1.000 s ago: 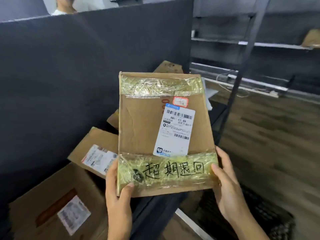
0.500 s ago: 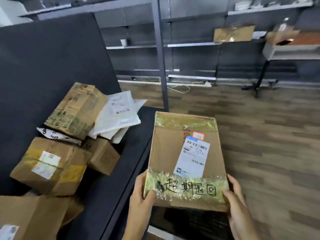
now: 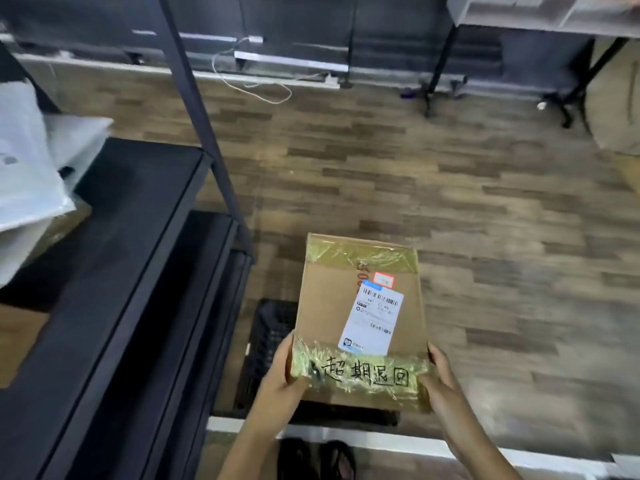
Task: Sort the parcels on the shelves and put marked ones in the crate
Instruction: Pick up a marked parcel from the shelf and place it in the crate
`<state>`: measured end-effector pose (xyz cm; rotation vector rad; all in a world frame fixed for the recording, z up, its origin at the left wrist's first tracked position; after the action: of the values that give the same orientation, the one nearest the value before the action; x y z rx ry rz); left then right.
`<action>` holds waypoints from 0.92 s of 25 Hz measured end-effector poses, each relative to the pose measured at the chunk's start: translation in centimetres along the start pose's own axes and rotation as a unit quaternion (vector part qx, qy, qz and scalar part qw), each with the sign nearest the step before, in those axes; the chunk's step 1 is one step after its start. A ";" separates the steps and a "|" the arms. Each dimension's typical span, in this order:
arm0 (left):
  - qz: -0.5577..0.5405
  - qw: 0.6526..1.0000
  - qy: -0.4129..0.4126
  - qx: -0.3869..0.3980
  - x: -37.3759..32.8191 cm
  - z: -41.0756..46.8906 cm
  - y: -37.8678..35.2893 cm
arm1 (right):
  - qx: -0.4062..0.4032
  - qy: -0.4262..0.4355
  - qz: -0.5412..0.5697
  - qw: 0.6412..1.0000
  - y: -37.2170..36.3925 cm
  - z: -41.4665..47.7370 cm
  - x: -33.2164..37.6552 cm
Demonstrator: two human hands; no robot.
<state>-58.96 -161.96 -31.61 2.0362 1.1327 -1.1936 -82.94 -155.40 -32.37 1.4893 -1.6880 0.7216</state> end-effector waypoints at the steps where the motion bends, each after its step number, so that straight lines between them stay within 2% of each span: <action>1: 0.008 1.000 0.019 0.015 1.9 2.0 -0.6 | -0.004 -0.013 0.003 1.000 0.3 1.5 -1.7; 6: 0.081 0.987 0.130 0.046 14.1 11.2 -1.5 | -0.015 -0.124 -0.070 0.990 1.2 10.2 -13.9; 11: 0.142 0.970 0.197 0.023 26.9 18.3 -2.4 | -0.026 -0.230 -0.089 0.969 1.0 17.2 -24.6; 14: 0.157 0.964 0.215 0.022 34.0 21.7 -3.6 | -0.024 -0.256 -0.104 0.961 0.8 21.1 -30.2; 19: 0.196 0.946 0.258 0.015 41.7 25.6 -4.5 | -0.003 -0.296 -0.176 0.939 0.2 27.0 -36.2; 23: 0.237 0.933 0.271 0.021 45.3 29.2 -4.4 | 0.023 -0.341 -0.210 0.916 -0.9 30.3 -40.6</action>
<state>-63.84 -163.72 -85.42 2.5613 0.7553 -0.4266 -85.90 -157.63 -82.92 2.2129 -1.7230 -0.0129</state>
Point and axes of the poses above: each hand's wrist, its own z-axis towards the middle knuckle, its own y-axis out of the back of the hand, x = y × z, the point moved 4 cm from there along z, towards the middle knuckle, and after that the axes turned 10 degrees about x, right-handed, at the moved point
